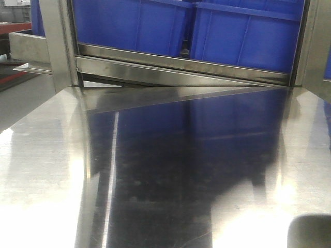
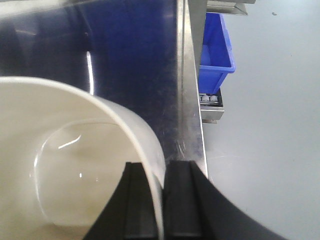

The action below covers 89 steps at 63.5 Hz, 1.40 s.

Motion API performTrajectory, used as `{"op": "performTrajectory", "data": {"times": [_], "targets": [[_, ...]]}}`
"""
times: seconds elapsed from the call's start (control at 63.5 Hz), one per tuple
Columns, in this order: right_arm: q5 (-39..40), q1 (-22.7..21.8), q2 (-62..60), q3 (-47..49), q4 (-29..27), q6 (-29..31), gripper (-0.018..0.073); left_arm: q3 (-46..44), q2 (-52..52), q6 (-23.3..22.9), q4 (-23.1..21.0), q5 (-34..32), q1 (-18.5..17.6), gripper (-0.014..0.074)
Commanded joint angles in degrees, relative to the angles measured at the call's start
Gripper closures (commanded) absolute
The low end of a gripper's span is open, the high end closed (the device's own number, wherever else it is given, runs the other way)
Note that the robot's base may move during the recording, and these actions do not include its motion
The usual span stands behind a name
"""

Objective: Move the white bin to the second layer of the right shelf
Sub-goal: 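Drive the base away from the table holding the bin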

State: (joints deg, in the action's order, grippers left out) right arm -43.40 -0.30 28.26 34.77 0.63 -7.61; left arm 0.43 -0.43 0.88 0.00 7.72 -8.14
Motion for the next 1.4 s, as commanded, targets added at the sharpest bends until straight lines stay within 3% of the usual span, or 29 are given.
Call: {"op": "performTrajectory", "data": {"times": [0.0, 1.386], "targets": [[5.0, -0.4, 0.0, 1.6, -0.2, 0.3, 0.0399, 2.1, -0.9, -0.2, 0.0, -5.0, -0.2, 0.0512], [5.0, -0.4, 0.0, 1.6, -0.2, 0.3, 0.0399, 2.1, -0.9, -0.2, 0.0, -5.0, -0.2, 0.0512]]}}
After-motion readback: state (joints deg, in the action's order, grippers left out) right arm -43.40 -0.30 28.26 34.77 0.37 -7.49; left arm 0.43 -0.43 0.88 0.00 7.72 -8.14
